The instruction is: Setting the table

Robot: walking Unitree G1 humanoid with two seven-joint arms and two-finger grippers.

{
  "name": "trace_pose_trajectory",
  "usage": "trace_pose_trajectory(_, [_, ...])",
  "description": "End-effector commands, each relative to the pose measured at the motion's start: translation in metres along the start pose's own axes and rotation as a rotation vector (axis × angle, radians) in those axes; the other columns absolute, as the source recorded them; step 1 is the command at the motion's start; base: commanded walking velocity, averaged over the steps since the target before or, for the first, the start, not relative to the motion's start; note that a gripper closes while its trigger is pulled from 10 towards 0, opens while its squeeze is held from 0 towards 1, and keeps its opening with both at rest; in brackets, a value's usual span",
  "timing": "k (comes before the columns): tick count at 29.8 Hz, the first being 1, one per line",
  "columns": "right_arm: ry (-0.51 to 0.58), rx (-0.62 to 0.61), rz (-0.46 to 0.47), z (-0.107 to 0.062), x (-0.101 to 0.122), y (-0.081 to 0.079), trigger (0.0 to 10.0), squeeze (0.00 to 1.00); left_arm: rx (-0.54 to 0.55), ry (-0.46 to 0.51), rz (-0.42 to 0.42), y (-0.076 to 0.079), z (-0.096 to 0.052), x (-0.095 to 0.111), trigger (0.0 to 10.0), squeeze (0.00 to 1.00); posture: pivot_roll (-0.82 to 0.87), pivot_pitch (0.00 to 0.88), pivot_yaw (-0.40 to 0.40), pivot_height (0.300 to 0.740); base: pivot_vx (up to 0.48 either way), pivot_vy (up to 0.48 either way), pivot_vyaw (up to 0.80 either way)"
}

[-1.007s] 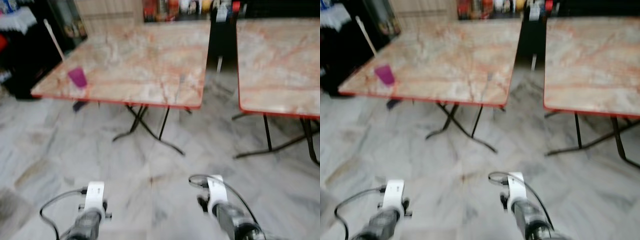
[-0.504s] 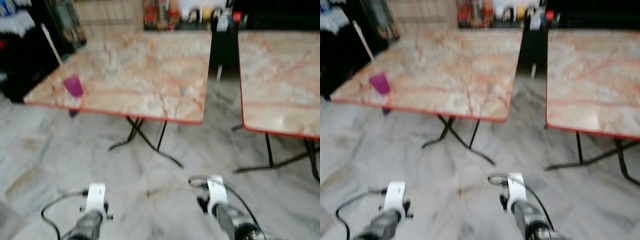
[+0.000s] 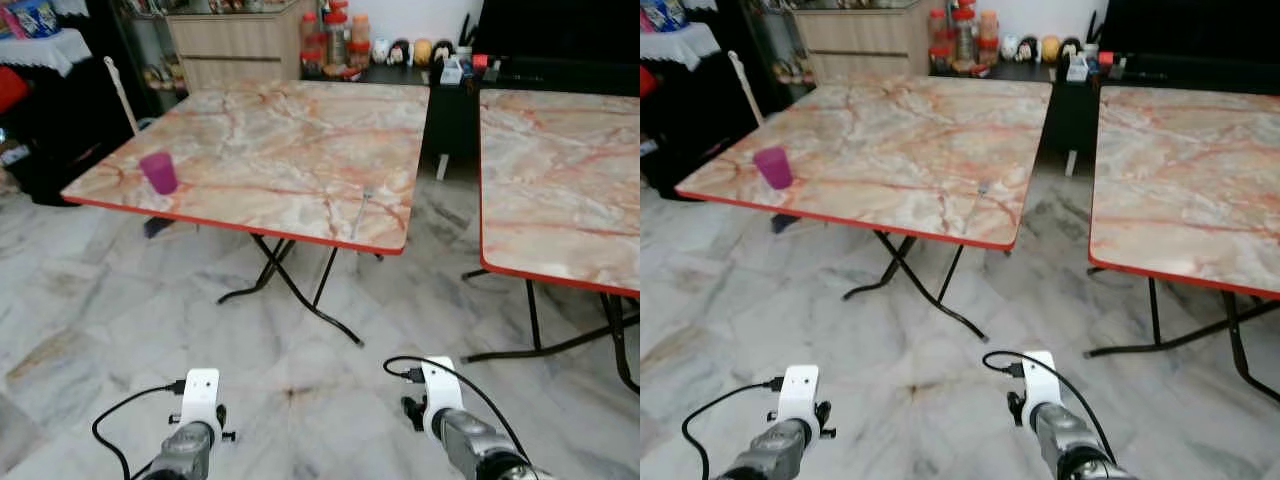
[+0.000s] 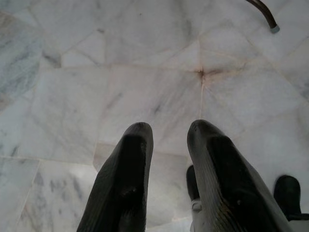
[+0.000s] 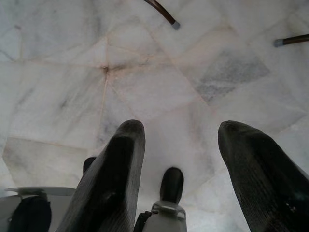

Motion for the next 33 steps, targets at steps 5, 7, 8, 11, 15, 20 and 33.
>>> trace_pose_trajectory(5, [-0.004, -0.009, 0.016, 0.0005, 0.0010, -0.0031, 10.0, 0.00, 0.016, -0.011, 0.001, -0.0067, -0.0002, -0.0019, 10.0, 0.00, -0.03, 0.018, 0.067, 0.740, 0.000, 0.379, 0.00])
trace_pose_trajectory(7, [-0.019, -0.015, 0.008, 0.0005, -0.0004, -0.0027, 10.0, 0.00, 0.015, -0.013, 0.005, -0.0070, -0.0002, -0.0022, 10.0, 0.00, -0.03, 0.018, 0.067, 0.740, 0.000, 0.381, 0.00])
trace_pose_trajectory(8, [-0.027, -0.017, 0.003, 0.0005, -0.0012, -0.0027, 10.0, 0.00, 0.014, -0.014, 0.007, -0.0074, -0.0002, -0.0025, 10.0, 0.00, -0.03, 0.019, 0.070, 0.740, 0.000, 0.379, -0.66])
trace_pose_trajectory(11, [-0.030, -0.019, -0.002, 0.0005, -0.0015, -0.0027, 10.0, 0.00, 0.014, -0.015, 0.008, -0.0077, -0.0003, -0.0028, 10.0, 0.00, -0.03, 0.019, 0.074, 0.740, 0.000, 0.379, -0.66])
trace_pose_trajectory(15, [-0.018, -0.018, 0.005, 0.0007, -0.0014, -0.0036, 10.0, 0.00, 0.010, -0.016, 0.016, -0.0084, -0.0004, -0.0036, 10.0, 0.00, -0.04, 0.014, 0.078, 0.740, 0.000, 0.394, 0.00])
trace_pose_trajectory(20, [-0.016, -0.015, 0.009, 0.0007, -0.0015, -0.0042, 10.0, 0.00, 0.008, -0.017, 0.020, -0.0088, -0.0005, -0.0040, 10.0, 0.00, -0.03, 0.012, 0.079, 0.740, 0.000, 0.392, 0.00])
trace_pose_trajectory(33, [-0.015, -0.011, 0.013, 0.0007, 0.0000, -0.0043, 10.0, 0.00, 0.009, -0.003, 0.003, -0.0087, -0.0003, -0.0014, 10.0, 0.00, -0.03, 0.039, 0.080, 0.740, 0.000, 0.053, -0.31])
Point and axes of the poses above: a point about 5 cm out from each wrist's last joint towards the gripper, its own z axis pointing out of the wrist towards the gripper, its own x axis along the axis of the wrist's last joint, y = z × x, the point moved 2 cm from there along z, pointing out of the wrist towards the gripper, and after that the axes turned 5 degrees about z, right-handed, at the moved point
